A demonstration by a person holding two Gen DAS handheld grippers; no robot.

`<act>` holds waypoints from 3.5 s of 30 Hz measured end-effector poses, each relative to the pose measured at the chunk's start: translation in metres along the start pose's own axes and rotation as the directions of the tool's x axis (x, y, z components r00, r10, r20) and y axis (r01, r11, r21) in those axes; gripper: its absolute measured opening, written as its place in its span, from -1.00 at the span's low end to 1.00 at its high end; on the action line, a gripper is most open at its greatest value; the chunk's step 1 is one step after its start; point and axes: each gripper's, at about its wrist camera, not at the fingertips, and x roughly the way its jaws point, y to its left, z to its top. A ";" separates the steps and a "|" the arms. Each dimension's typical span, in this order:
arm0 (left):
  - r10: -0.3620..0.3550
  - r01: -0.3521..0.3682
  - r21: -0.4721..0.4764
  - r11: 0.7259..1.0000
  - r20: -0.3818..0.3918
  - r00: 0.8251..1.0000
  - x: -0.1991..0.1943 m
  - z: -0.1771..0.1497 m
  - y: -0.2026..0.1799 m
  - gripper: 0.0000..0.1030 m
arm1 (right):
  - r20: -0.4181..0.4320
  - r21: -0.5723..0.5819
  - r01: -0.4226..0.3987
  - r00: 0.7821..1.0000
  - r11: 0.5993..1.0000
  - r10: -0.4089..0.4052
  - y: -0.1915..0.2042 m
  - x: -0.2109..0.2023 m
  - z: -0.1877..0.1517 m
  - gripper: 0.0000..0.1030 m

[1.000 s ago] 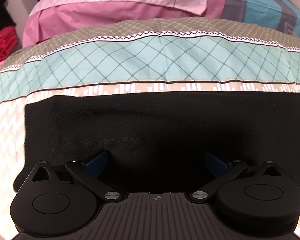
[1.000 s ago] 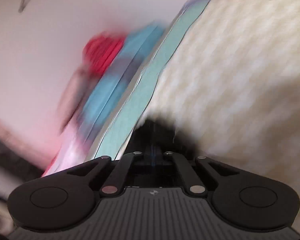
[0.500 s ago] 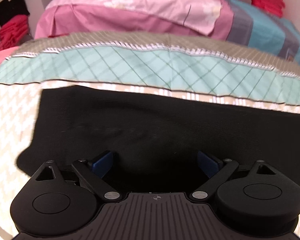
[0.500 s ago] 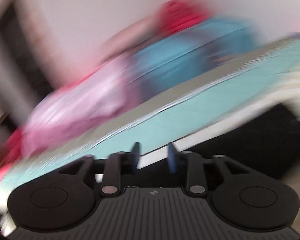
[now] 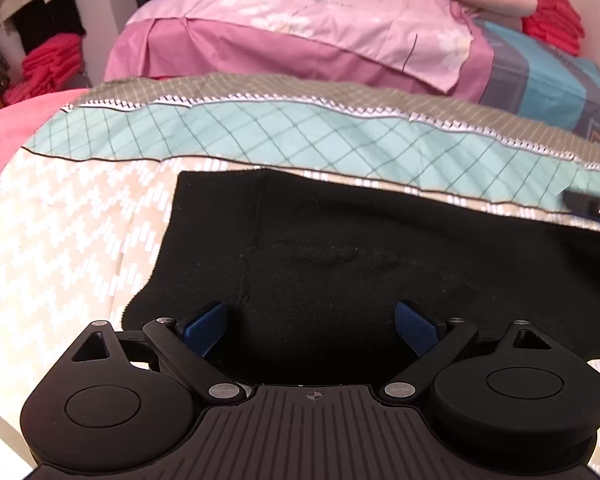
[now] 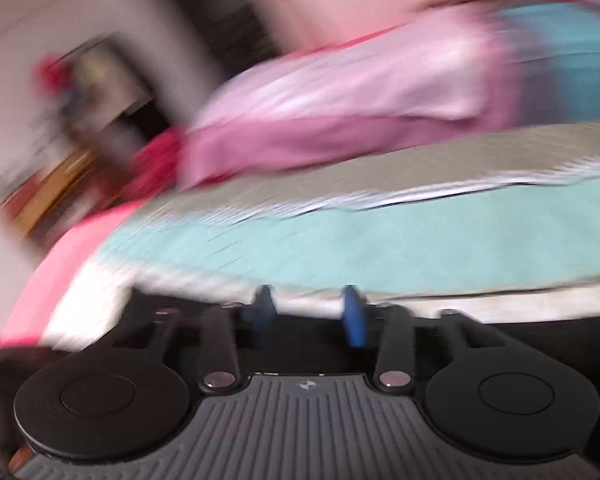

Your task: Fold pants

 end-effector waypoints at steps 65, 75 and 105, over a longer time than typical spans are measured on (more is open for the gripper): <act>0.097 -0.091 0.051 0.995 -0.134 0.986 0.056 0.010 -0.115 1.00 | 0.185 0.667 0.483 0.629 0.566 -0.755 -0.168 -0.324 -0.143 0.65; 0.101 -0.095 0.054 0.994 -0.137 0.985 0.056 0.013 -0.116 1.00 | 0.215 0.734 0.260 0.787 0.628 -0.578 -0.169 -0.321 -0.175 0.76; 0.104 -0.096 0.067 0.993 -0.125 0.987 0.055 0.009 -0.118 1.00 | 0.199 0.624 0.434 0.716 0.650 -0.669 -0.178 -0.285 -0.142 0.85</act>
